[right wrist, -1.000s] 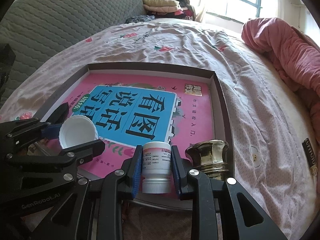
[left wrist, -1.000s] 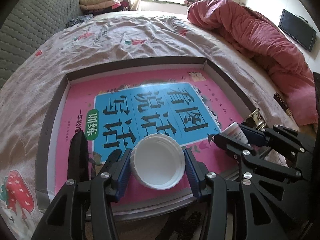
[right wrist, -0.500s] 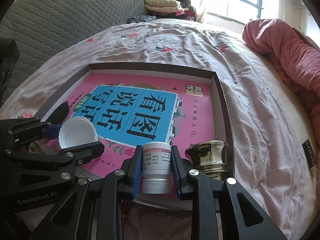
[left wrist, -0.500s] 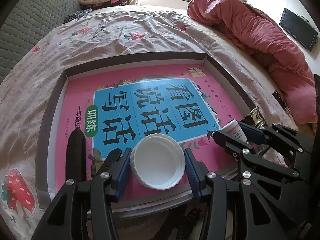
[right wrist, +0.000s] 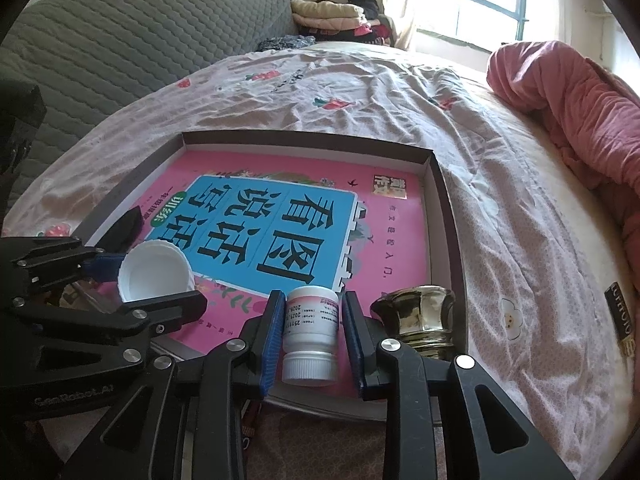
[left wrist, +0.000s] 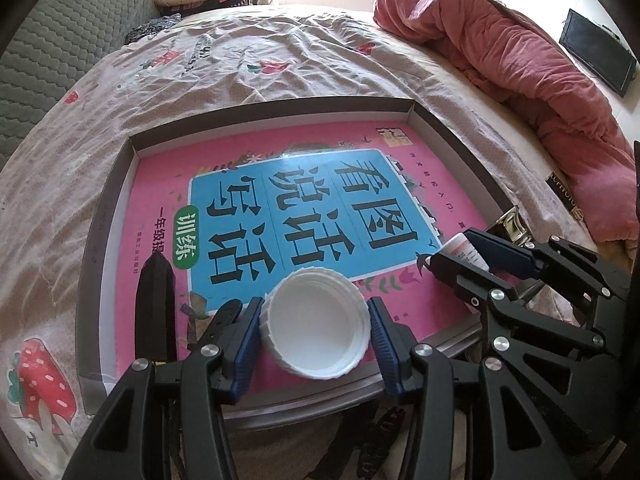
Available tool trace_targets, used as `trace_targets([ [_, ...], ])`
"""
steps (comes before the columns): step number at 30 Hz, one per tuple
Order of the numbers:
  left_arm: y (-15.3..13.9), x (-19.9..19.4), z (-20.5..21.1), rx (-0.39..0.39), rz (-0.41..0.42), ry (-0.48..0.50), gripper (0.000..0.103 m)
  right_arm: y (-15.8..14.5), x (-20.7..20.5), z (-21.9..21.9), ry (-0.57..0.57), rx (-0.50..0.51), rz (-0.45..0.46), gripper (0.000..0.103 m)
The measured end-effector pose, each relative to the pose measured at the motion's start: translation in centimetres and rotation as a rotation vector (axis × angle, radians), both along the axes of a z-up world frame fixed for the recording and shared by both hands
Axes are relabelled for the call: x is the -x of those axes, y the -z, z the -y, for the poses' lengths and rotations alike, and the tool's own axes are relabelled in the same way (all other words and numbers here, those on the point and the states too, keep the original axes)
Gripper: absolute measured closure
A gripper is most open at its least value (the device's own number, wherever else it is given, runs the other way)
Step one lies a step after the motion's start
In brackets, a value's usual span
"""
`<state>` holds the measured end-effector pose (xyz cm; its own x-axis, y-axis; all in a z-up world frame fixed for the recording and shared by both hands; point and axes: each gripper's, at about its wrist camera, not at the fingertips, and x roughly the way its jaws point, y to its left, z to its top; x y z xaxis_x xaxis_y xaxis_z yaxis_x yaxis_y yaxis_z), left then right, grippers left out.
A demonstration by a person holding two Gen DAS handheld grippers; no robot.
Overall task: Organize rigid objects
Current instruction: 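Lower the pill bottle onto the book and open the right tool while the left holds the lid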
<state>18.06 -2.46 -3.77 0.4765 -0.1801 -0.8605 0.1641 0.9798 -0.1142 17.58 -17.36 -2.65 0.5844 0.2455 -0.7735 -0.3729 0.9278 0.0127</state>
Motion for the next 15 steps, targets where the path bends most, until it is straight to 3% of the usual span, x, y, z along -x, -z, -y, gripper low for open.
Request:
trace_targets([
  [15, 0.0, -0.4, 0.0, 0.088, 0.011, -0.01, 0.052, -2.0, 0.7, 1.3, 0.017, -0.055, 0.071, 0.067],
])
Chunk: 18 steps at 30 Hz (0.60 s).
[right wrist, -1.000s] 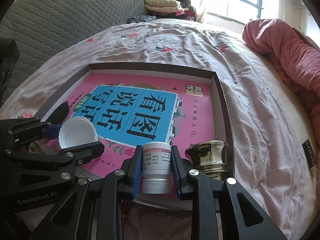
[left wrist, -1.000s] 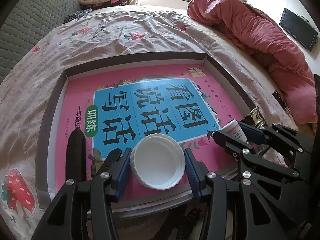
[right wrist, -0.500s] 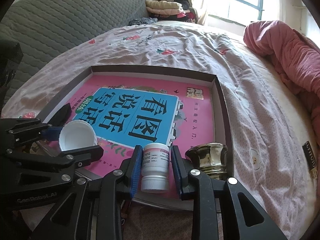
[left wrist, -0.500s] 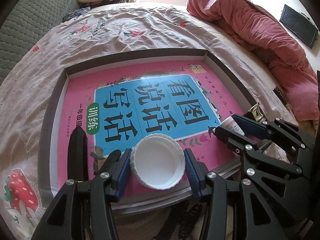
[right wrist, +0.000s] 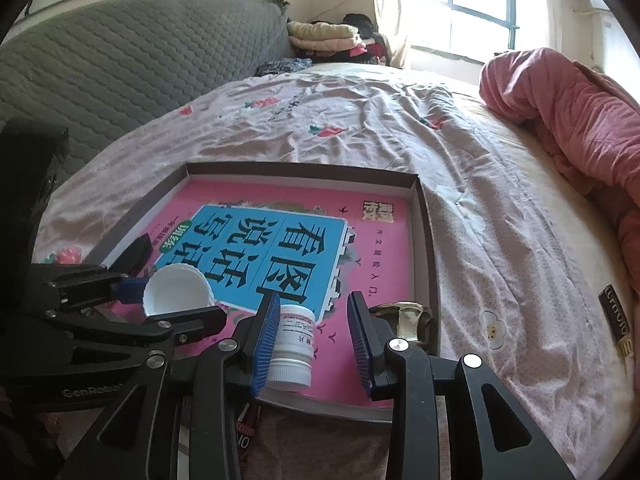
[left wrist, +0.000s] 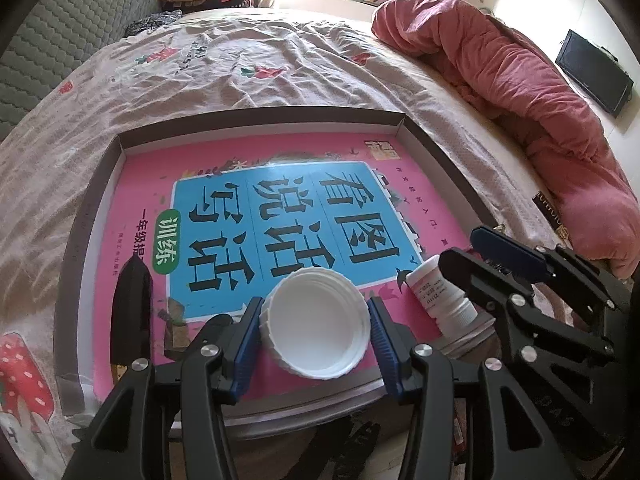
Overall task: Organize rigid objects
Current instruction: 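Lower the pill bottle onto the book and open the right tool while the left holds the lid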
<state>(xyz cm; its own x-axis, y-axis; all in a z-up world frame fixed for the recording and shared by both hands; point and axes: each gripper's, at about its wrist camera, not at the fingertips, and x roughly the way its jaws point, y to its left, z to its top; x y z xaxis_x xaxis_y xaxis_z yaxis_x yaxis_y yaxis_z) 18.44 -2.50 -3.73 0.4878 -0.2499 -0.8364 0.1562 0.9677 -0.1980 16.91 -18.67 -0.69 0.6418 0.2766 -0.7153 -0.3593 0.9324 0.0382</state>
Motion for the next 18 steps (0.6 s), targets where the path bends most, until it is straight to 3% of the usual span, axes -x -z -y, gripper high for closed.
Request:
trace_targets([
  [4, 0.0, 0.0, 0.6, -0.062, 0.0, 0.01, 0.052, -0.4, 0.1, 0.4, 0.006, -0.01, 0.016, 0.064],
  [6, 0.1, 0.1, 1.0, -0.106, 0.001, 0.01, 0.052, -0.6, 0.1, 0.6, 0.013, -0.014, 0.023, 0.057],
  [18, 0.1, 0.0, 0.4, -0.063, -0.014, -0.01, 0.052, -1.1, -0.2, 2.8, 0.089, -0.069, 0.026, 0.053],
])
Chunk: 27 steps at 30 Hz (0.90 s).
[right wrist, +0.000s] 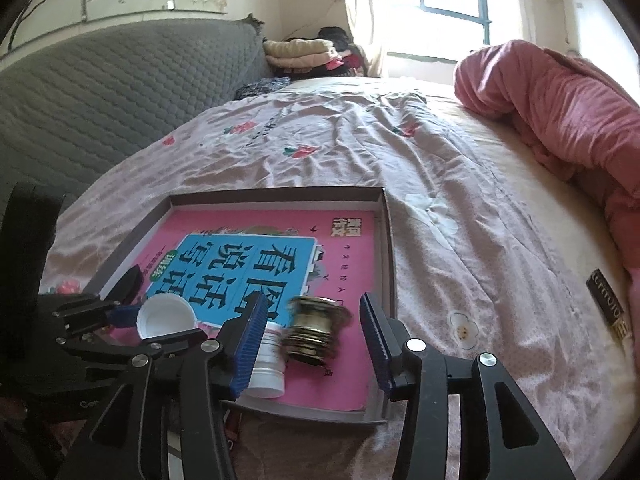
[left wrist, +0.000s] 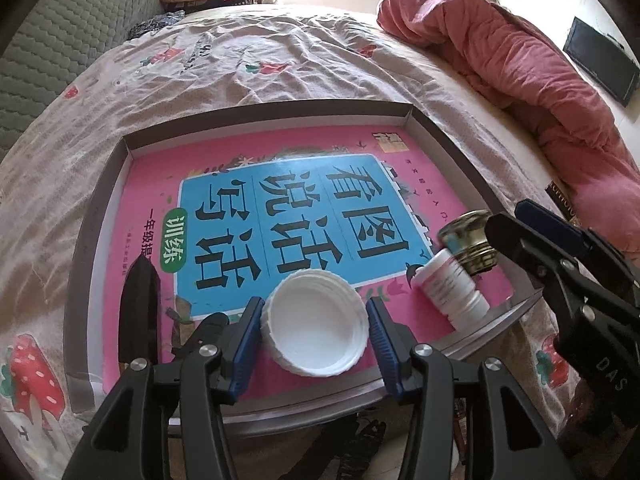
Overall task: Organize rigid objects
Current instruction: 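Lower the pill bottle onto the book and open the right tool while the left holds the lid, then lower the white lid onto the book and open the left tool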
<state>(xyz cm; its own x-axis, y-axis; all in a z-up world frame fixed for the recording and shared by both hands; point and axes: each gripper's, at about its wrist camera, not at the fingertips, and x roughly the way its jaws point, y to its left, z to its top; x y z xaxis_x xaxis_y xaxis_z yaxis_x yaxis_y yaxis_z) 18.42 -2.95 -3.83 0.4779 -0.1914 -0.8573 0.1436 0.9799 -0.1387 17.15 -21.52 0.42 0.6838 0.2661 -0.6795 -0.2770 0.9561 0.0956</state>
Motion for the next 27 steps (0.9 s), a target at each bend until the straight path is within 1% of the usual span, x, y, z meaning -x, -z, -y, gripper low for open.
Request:
trace_targets([
  [5, 0.0, 0.1, 0.0, -0.008, 0.006, 0.004, 0.052, 0.0, -0.1, 0.5, 0.019, -0.019, -0.003, 0.052],
  [12, -0.1, 0.3, -0.2, 0.016, 0.003, -0.003, 0.052, 0.1, -0.2, 0.7, 0.025, -0.025, -0.01, 0.052],
  [16, -0.2, 0.5, -0.2, 0.017, 0.003, -0.005, 0.052, 0.3, -0.2, 0.6, 0.022, -0.028, -0.017, 0.051],
  [20, -0.2, 0.7, -0.4, 0.039, -0.003, -0.011, 0.052, 0.4, -0.2, 0.6, 0.019, -0.026, -0.022, 0.047],
  [23, -0.5, 0.9, -0.6, 0.056, 0.0, -0.014, 0.052, 0.5, -0.2, 0.7, 0.018, -0.028, -0.026, 0.046],
  [25, -0.5, 1.0, -0.7, 0.072, -0.012, -0.009, 0.052, 0.6, -0.2, 0.7, 0.016, -0.029, -0.03, 0.046],
  [27, -0.5, 1.1, -0.7, 0.066, -0.013, -0.008, 0.052, 0.6, -0.2, 0.8, 0.017, -0.028, -0.029, 0.046],
])
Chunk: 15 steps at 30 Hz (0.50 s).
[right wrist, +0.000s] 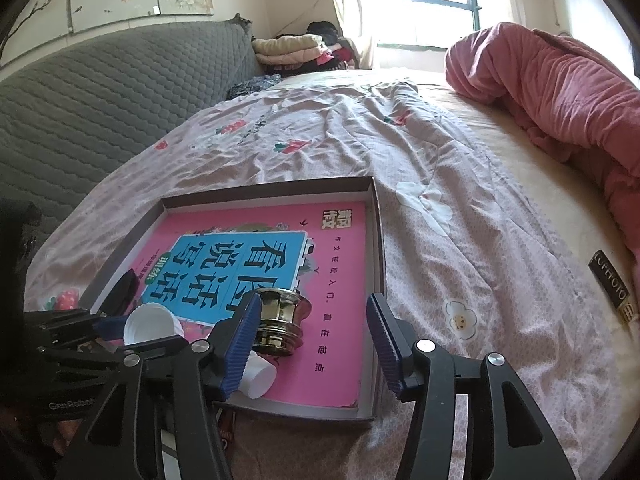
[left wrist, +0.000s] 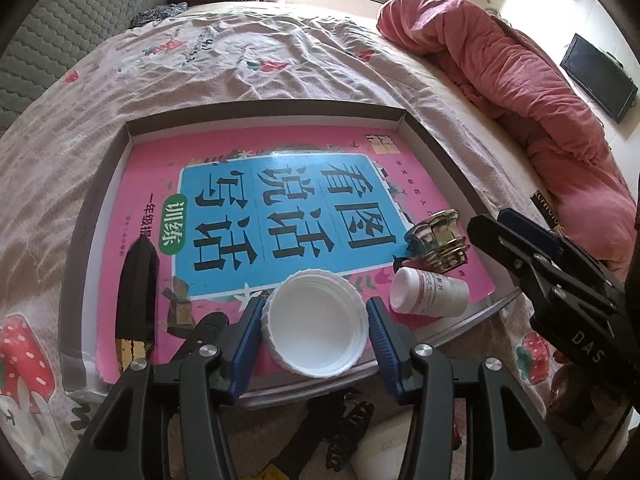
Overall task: Organize rigid objects
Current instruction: 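Lower the white lid onto the book and open the left tool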
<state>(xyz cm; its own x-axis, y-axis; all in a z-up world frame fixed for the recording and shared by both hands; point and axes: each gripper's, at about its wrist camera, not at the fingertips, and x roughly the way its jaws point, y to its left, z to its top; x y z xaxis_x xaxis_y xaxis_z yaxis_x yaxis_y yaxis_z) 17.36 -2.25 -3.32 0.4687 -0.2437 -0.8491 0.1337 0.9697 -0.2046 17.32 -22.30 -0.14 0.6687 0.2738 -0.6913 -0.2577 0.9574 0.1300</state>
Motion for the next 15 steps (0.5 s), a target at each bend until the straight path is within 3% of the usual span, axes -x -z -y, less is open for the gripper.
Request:
trace_targets([
  [15, 0.08, -0.19, -0.19, 0.0, 0.002, -0.01, 0.051, -0.18, 0.05, 0.2, 0.004, -0.003, 0.002, 0.046],
])
